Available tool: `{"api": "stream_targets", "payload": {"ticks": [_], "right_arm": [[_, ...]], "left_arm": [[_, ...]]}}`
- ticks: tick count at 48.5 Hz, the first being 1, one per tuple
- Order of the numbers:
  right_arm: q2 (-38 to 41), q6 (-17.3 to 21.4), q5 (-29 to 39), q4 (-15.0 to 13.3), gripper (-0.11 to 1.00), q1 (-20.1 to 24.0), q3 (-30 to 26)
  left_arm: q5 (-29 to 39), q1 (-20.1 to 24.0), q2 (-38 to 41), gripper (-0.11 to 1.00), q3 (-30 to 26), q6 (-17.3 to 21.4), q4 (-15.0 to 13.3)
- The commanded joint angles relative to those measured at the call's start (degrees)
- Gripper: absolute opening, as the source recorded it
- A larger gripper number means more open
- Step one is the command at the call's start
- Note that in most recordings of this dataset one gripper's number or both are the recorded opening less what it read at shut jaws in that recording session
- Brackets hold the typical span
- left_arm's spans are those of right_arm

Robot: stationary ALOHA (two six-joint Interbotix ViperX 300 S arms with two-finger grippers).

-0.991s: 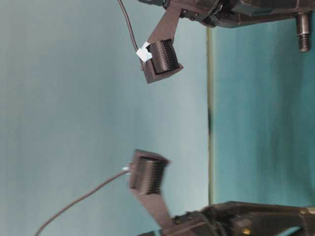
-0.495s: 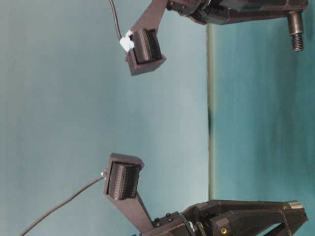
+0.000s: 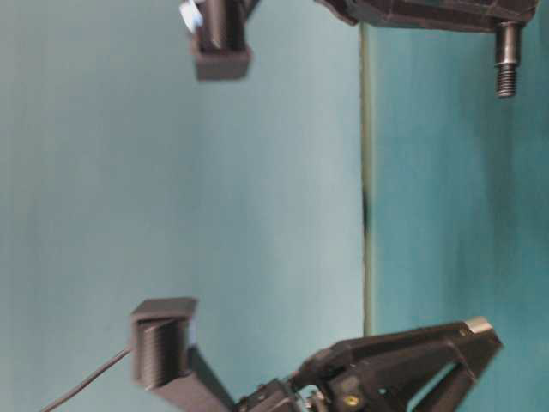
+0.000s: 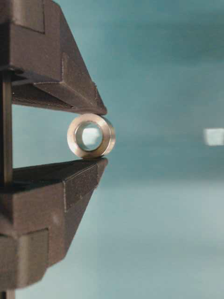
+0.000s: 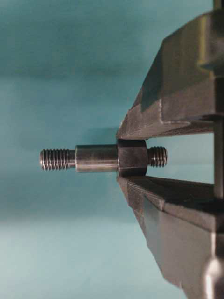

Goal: Insert the washer onto the shaft with both hands.
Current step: 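Lift the washer and shaft off the table with both grippers, then rotate both grippers to face each other, aligning washer with shaft tip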

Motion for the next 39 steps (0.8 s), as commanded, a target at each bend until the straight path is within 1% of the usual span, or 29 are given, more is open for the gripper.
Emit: {"api": "stream_targets", "payload": {"ticks": [1, 8, 12, 21, 39], "right_arm": [[-1.85, 1.76, -3.08, 0.18, 0.00, 0.70, 0.79], [-2.99, 4.48, -6.94, 0.18, 0.00, 1.14, 2.64], [-3.43, 5.36, -9.32, 0.18, 0.00, 1.49, 3.69], [-4.31, 5.71, -12.83, 0.18, 0.00, 2.99, 5.36], [-4.66, 5.80, -15.47, 0.18, 0.00, 4.22, 5.89]], "left_arm": [[-3.25, -0.53, -1.85, 0.36, 0.26, 0.00, 0.09], [-8.79, -1.14, -2.81, 0.36, 2.11, -0.18, 0.09], [-11.43, -1.32, -3.34, 0.36, 2.90, -0.70, 0.09], [-15.29, -1.58, -3.69, 0.36, 3.52, -0.88, 0.09], [-22.68, -2.02, -3.60, 0.36, 3.60, -0.97, 0.09]]}}
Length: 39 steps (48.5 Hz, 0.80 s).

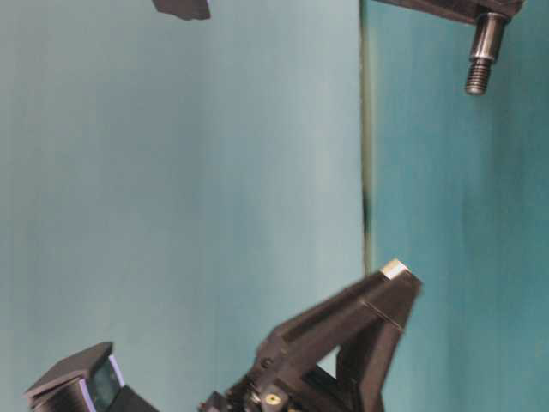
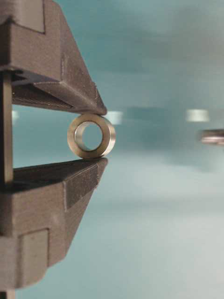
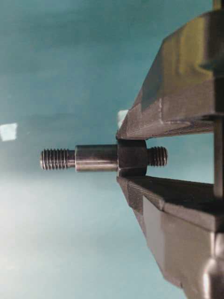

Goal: Insert the washer onto the shaft with both hands.
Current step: 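Rotate both grippers to face each other, aligning washer with shaft tip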

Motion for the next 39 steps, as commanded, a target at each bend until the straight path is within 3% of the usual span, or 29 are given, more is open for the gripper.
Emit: {"api": "stream_targets", "payload": {"ticks": [1, 24, 39], "right_arm": [[-1.05, 0.53, -1.49, 0.18, 0.00, 0.35, -0.26], [-1.32, 3.78, -12.30, 0.26, 0.00, 0.35, 3.34], [-0.35, 4.22, -14.85, 0.18, 0.00, 1.67, 3.78]], "left_arm": [[-1.67, -0.35, -0.97, 0.36, -0.53, -0.18, 0.09], [-4.83, -0.70, -0.62, 0.36, -0.44, -1.67, 0.09], [-6.86, -0.79, 1.14, 0.36, -1.32, -1.85, 0.09]]}}
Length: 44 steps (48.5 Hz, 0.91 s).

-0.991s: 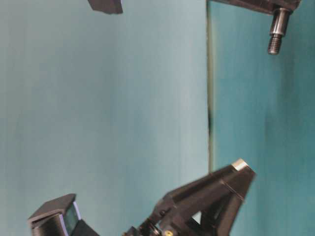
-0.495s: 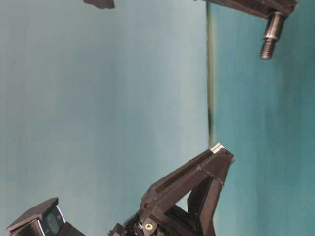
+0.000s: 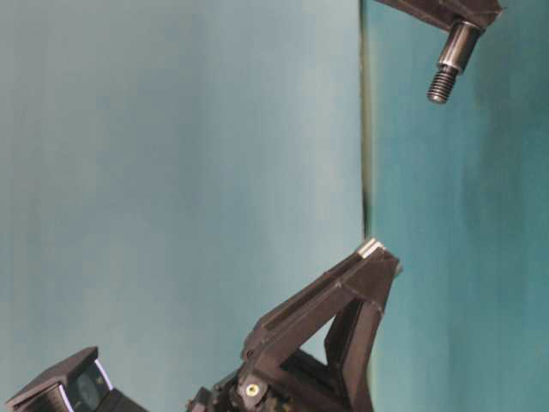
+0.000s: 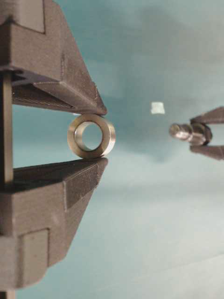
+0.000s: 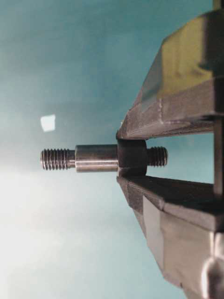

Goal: Insert the washer onto the shaft with both hands.
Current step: 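Rotate both grippers to face each other, aligning washer with shaft tip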

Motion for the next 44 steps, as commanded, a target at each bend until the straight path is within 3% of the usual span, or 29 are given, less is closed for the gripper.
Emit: {"api": "stream_targets", "payload": {"ticks": [1, 18, 44], "right_arm": [[0.09, 0.70, -1.76, 0.09, 0.00, 0.79, -0.35], [2.81, 0.79, -6.59, 0.09, 0.00, 1.41, -0.44], [5.19, 0.88, -9.84, 0.09, 0.00, 1.41, -0.70]], "left_arm": [[-1.58, -0.09, 0.26, 0.36, -1.32, -0.09, 0.18], [-5.89, -0.18, 3.16, 0.36, -2.11, -3.52, 0.18], [-6.15, -0.62, 4.13, 0.36, -2.55, -4.92, 0.18]]}}
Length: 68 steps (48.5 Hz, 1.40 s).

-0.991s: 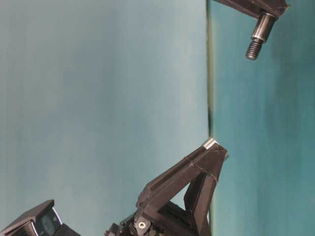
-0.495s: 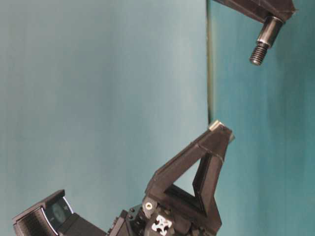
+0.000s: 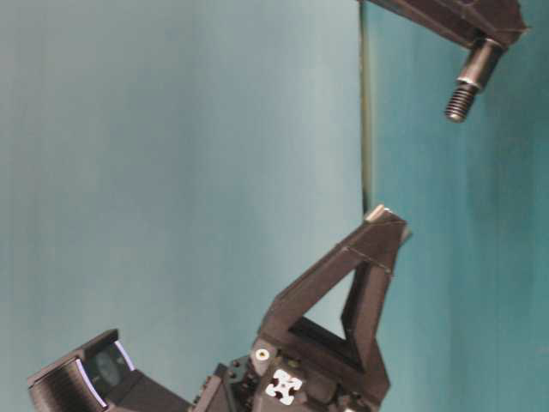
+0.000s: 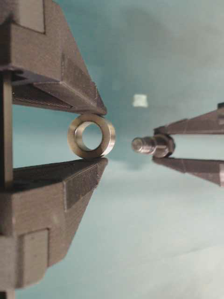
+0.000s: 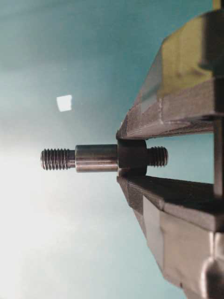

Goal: Insert the washer onto the shaft with both hands.
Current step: 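Rotate both grippers to face each other, aligning washer with shaft tip, then move the shaft tip into the washer hole, grippers converging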

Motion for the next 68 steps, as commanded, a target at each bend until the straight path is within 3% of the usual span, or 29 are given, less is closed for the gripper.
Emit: {"api": "stream_targets", "payload": {"ticks": [1, 68], "right_arm": [[-0.26, 0.62, -1.05, 0.18, 0.00, 0.18, -0.70], [0.79, 0.44, -3.43, 0.18, 0.00, 0.18, -2.81]], "left_arm": [[-0.62, -0.26, -0.09, 0.36, -1.32, -0.09, 0.09], [-0.62, -0.88, 5.10, 0.36, -6.42, -0.18, 0.09]]}}
